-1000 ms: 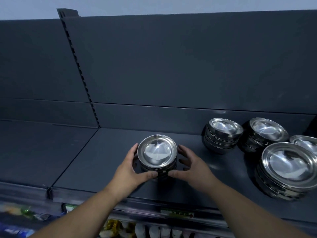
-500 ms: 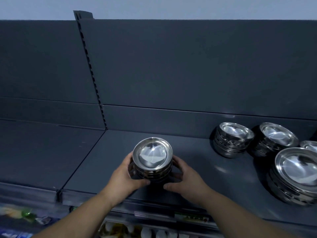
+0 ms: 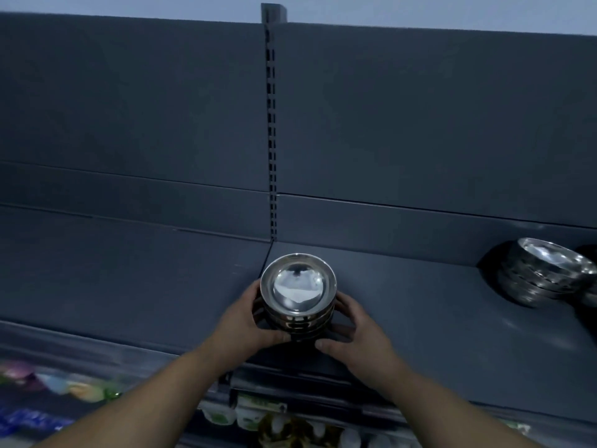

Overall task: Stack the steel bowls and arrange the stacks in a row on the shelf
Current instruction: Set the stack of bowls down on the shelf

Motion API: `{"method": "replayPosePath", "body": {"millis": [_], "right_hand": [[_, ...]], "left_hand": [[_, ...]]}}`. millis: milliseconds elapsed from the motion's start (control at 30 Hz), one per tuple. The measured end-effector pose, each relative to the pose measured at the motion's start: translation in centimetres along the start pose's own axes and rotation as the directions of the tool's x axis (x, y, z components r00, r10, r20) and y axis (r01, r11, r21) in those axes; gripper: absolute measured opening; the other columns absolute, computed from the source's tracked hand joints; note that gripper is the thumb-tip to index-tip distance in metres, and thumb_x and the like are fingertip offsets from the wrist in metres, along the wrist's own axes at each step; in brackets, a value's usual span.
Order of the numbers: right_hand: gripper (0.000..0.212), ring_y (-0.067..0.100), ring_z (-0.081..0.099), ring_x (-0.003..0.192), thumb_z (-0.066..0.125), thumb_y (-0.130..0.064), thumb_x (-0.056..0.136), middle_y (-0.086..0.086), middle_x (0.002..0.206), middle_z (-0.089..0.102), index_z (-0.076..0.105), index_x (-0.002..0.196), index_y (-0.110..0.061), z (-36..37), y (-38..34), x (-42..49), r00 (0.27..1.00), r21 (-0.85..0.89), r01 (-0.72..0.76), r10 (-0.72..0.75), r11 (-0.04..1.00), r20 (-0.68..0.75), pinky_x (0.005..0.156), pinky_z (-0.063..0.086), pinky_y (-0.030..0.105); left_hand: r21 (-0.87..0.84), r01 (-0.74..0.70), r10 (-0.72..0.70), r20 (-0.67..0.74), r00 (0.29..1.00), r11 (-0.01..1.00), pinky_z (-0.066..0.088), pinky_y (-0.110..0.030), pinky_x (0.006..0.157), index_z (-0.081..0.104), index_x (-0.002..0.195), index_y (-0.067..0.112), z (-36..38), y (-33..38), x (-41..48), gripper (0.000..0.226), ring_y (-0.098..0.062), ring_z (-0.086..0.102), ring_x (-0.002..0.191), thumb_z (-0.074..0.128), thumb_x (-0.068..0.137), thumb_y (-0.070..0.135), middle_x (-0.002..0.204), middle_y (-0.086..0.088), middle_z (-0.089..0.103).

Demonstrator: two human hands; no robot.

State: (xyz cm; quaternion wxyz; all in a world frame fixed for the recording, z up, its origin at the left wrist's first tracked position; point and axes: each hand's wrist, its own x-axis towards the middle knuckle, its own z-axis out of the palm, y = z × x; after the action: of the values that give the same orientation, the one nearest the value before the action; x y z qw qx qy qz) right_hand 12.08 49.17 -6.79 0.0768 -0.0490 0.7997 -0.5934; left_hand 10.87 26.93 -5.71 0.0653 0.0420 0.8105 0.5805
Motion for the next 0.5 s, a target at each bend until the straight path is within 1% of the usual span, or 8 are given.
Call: {"method": "replayPosePath", "body": {"millis": [33,100,167,200,267,367,433,500], "right_hand": [[0.079,-0.001,0.061,0.106,0.081,-0.005,0.074,-0.035,0.121,0.047,0.039,0.125,-0.048,0.6,-0.1,0.0,1.0,0.001,-0.009,0.009,1.0,-0.023,0.089,0.051,0.016],[0.08,0.002,0.063,0.108,0.084,-0.011,0.07,-0.033,0.122,0.051,0.042,0.129,-0.045,1.5,-0.2,-0.2,0.997,-0.009,-0.026,0.025,1.0,-0.071,0.096,0.052,0.026],[0.08,0.006,0.064,0.11,0.087,-0.013,0.065,-0.026,0.125,0.057,0.047,0.127,-0.043,2.0,-0.1,-0.5,0.993,0.011,-0.027,0.028,1.0,-0.113,0.098,0.053,0.034],[0.079,0.006,0.065,0.109,0.087,-0.01,0.065,-0.023,0.126,0.058,0.048,0.126,-0.042,2.2,-0.2,-0.7,0.991,0.024,-0.025,0.028,0.999,-0.129,0.096,0.053,0.033],[0.073,0.004,0.068,0.102,0.086,-0.004,0.066,-0.022,0.124,0.06,0.051,0.121,-0.037,2.5,-0.4,-1.1,0.988,0.055,-0.027,0.035,0.998,-0.149,0.087,0.055,0.024],[0.065,0.004,0.071,0.09,0.082,-0.009,0.072,-0.021,0.119,0.062,0.052,0.124,-0.032,2.7,-1.3,-1.4,0.988,0.126,-0.04,0.058,0.991,-0.142,0.071,0.052,0.013],[0.06,0.0,0.069,0.093,0.081,-0.017,0.075,-0.016,0.119,0.064,0.054,0.126,-0.029,2.7,-1.7,-1.2,0.988,0.12,-0.047,0.064,0.992,-0.144,0.072,0.05,0.01],[0.057,-0.006,0.065,0.099,0.081,-0.022,0.075,-0.014,0.118,0.066,0.056,0.125,-0.031,2.8,-2.0,-1.2,0.986,0.089,-0.049,0.062,0.995,-0.155,0.079,0.049,0.009]], "left_hand": [[0.003,-0.007,0.007,0.011,1.0,1.0,0.049,-0.018,0.093,0.043,0.132,0.035,-0.6,-0.2,0.1,0.099,0.004,0.06,0.11,0.093,0.047,0.029,0.12,0.015,0.064],[0.002,-0.012,0.011,0.029,1.0,1.0,0.047,-0.01,0.088,0.041,0.132,0.037,-1.3,-0.5,0.1,0.096,0.008,0.059,0.108,0.093,0.053,0.022,0.118,0.018,0.063],[-0.002,-0.016,0.016,0.051,0.999,1.0,0.047,-0.012,0.091,0.04,0.134,0.039,-1.7,-0.8,-0.1,0.098,0.007,0.058,0.111,0.093,0.054,0.024,0.12,0.019,0.061],[-0.001,-0.017,0.017,0.058,0.998,1.0,0.047,-0.017,0.095,0.039,0.136,0.039,-1.8,-1.0,-0.2,0.099,0.005,0.057,0.113,0.093,0.053,0.027,0.122,0.019,0.061],[0.004,-0.026,0.026,0.053,0.998,1.0,0.046,-0.024,0.101,0.04,0.135,0.041,-2.0,-1.3,-0.4,0.1,0.004,0.056,0.115,0.093,0.052,0.033,0.122,0.021,0.06],[0.011,-0.024,0.024,0.064,0.998,1.0,0.045,-0.027,0.104,0.039,0.133,0.043,-2.3,-1.3,-0.4,0.101,0.001,0.055,0.117,0.092,0.048,0.041,0.124,0.022,0.058],[0.015,-0.023,0.022,0.08,0.997,1.0,0.046,-0.033,0.105,0.04,0.134,0.042,-2.6,-1.2,-0.3,0.104,-0.002,0.055,0.119,0.092,0.044,0.046,0.126,0.02,0.059],[0.014,-0.022,0.021,0.091,0.996,1.0,0.046,-0.034,0.105,0.041,0.132,0.043,-2.7,-1.0,-0.1,0.1,-0.002,0.055,0.119,0.092,0.046,0.042,0.125,0.019,0.059]]}}
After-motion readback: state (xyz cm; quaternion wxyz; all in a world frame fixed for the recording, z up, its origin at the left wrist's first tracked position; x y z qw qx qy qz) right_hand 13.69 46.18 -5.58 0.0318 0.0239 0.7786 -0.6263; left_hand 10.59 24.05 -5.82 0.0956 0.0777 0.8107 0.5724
